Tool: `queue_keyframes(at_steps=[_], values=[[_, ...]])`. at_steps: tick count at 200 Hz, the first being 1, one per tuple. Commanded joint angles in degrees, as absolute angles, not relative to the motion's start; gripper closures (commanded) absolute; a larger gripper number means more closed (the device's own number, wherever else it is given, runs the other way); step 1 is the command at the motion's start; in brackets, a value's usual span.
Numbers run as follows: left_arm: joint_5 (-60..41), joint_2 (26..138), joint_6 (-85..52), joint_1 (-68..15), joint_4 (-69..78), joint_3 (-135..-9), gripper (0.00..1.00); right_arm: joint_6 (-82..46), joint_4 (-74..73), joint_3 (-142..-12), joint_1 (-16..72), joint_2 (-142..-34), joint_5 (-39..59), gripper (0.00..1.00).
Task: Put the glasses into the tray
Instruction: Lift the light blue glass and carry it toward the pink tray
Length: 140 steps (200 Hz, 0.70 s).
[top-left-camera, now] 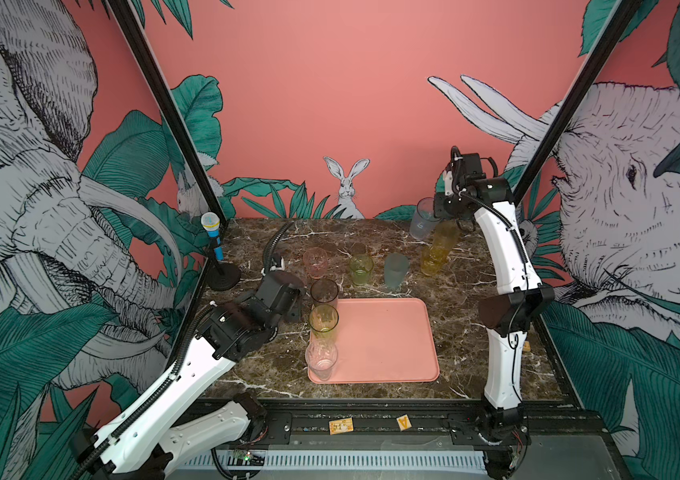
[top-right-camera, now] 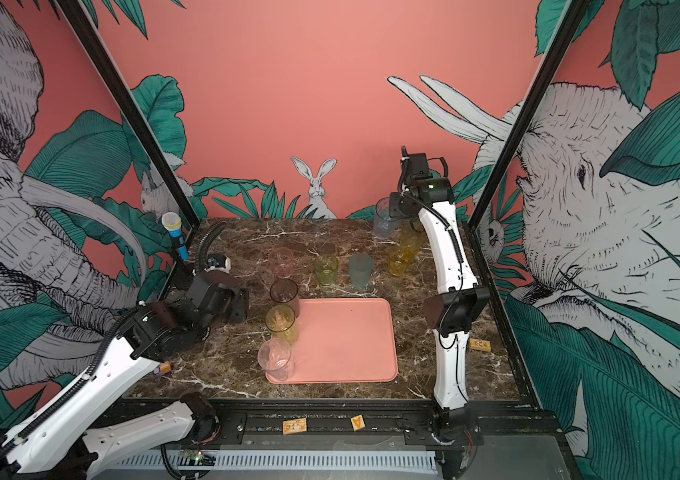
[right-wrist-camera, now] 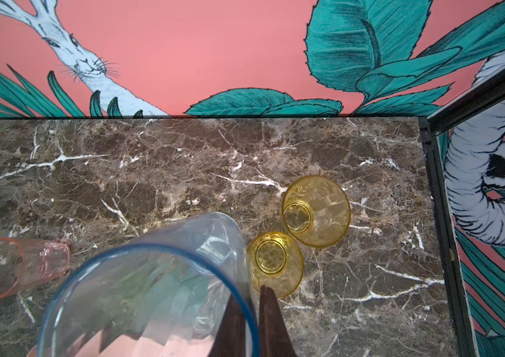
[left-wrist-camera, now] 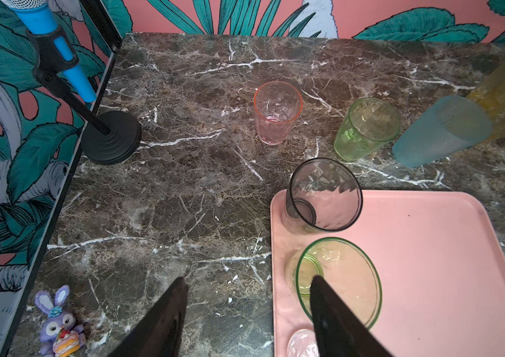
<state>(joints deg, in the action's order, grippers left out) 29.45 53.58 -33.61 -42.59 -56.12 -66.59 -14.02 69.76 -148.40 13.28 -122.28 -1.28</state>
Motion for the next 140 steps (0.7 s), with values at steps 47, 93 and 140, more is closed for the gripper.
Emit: queue_keyframes(at_steps=[47,93,140], values=[[35.0,52.3,-38.5,-42.3,-62.5,-65.4,0.30,-15.0,73.9,-139.8,21.1,-111.5,-3.3,1.00],[37.6,51.7,-36.4,-42.3,-62.6,-65.7,0.25,-15.5,75.7,-134.7,26.7,-107.1,-5.7,1.00],[40.0,52.1,-34.6,-42.3,-62.4,-65.8,0.21,-17.0,73.0,-125.9,30.9,-101.0,-7.2,1.00]])
